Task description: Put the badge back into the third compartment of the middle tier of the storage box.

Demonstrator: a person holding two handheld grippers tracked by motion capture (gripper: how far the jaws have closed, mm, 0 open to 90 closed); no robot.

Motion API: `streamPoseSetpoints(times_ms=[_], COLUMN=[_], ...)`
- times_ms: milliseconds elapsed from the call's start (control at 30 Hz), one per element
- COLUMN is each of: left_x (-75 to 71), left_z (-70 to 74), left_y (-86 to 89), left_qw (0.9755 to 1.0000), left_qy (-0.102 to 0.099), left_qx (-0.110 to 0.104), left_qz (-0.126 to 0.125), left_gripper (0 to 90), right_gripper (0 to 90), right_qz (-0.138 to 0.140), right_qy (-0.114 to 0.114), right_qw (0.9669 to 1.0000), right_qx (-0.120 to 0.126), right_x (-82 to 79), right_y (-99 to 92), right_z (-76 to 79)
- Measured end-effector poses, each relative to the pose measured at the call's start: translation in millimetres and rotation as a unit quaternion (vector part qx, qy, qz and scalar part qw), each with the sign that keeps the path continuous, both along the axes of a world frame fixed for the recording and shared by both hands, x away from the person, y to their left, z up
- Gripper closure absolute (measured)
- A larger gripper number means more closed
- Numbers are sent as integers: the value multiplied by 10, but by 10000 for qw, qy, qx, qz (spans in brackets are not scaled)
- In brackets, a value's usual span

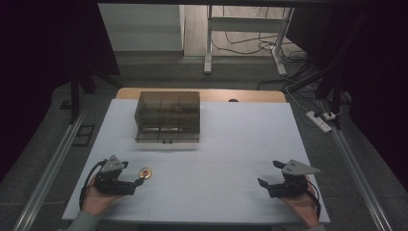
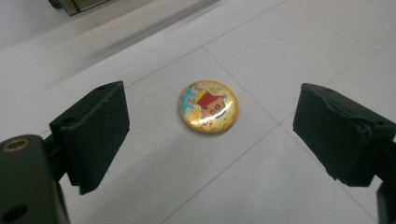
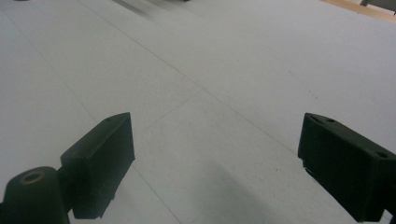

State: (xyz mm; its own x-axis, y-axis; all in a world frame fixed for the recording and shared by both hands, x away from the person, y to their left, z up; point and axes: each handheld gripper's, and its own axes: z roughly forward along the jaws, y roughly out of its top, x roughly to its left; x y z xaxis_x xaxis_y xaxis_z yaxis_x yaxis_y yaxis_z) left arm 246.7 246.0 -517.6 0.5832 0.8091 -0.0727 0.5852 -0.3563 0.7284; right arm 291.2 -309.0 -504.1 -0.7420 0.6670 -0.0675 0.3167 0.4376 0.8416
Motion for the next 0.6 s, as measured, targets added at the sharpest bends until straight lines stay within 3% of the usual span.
streamPoseSetpoints(times_ms=[600], left_x=[2], left_z=[0], left_y=[-15], left_qw=[10000], left_qy=[-15], left_qx=[-23], left_qz=[-19], left_gripper=[110], right_gripper=[113], right_qz=[-38], right_qy=[26], right_qw=[10000], right_qx=[-59], right_x=[11], right_y=[-10], right_z=[-15])
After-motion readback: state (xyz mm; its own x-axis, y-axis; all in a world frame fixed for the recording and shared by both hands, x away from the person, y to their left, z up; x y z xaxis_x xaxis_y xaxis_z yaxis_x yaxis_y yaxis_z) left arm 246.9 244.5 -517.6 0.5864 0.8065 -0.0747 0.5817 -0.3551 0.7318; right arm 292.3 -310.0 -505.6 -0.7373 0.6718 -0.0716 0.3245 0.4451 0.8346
